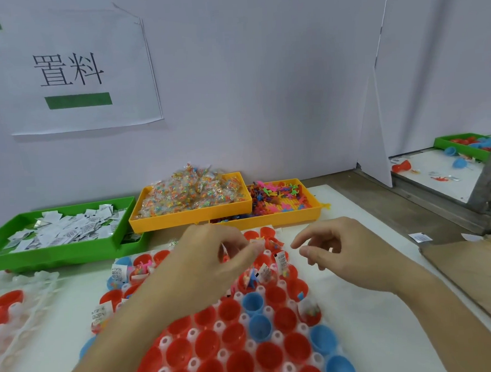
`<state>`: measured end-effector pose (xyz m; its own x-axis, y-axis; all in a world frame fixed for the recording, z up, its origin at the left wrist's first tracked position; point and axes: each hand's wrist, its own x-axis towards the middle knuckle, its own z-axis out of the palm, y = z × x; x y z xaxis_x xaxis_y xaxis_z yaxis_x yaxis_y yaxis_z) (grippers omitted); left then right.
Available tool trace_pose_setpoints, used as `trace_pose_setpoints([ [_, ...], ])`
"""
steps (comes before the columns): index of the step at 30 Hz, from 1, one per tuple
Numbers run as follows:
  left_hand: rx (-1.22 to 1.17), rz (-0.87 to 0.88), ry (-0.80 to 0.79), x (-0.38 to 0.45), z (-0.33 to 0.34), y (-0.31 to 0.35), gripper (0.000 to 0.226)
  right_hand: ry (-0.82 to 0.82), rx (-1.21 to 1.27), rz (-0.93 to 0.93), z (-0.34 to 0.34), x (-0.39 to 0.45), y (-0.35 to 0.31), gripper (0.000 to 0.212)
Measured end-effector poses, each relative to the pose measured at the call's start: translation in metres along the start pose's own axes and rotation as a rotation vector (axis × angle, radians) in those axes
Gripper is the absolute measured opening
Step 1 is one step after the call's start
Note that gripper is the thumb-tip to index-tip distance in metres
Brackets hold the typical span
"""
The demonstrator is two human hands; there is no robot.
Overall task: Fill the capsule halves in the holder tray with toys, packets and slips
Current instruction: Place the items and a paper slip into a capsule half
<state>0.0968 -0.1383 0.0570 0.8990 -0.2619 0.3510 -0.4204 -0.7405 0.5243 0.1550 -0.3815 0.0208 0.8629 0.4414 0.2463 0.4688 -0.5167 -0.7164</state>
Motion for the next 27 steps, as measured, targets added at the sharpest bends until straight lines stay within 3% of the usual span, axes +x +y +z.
trace_pose_setpoints([
  [5, -0.012, -0.112, 0.245, -0.005, -0.038, -0.032, 0.025, 0.204, 0.02, 0.057, 0.007, 0.008, 0.017, 0.023],
  [10, -0.058, -0.43, 0.557, -0.036, -0.059, -0.101, 0.016, 0.36, 0.042, 0.134, 0.011, 0.016, 0.033, 0.019],
  [12, -0.158, -0.516, 0.619, -0.057, -0.056, -0.127, 0.017, 0.396, 0.049, 0.149, 0.013, 0.02, 0.036, 0.018],
  [16, -0.45, -0.522, 0.762, -0.081, -0.036, -0.149, 0.03, 0.441, 0.02, 0.176, 0.019, 0.035, 0.038, 0.018],
  [21, -0.711, -0.534, 0.832, -0.078, -0.025, -0.152, 0.034, 0.421, -0.107, 0.117, 0.018, 0.073, 0.027, 0.014],
  [27, -0.68, -0.489, 0.786, -0.074, -0.02, -0.156, 0.038, 0.291, -0.322, 0.18, 0.02, 0.147, 0.026, 0.019],
])
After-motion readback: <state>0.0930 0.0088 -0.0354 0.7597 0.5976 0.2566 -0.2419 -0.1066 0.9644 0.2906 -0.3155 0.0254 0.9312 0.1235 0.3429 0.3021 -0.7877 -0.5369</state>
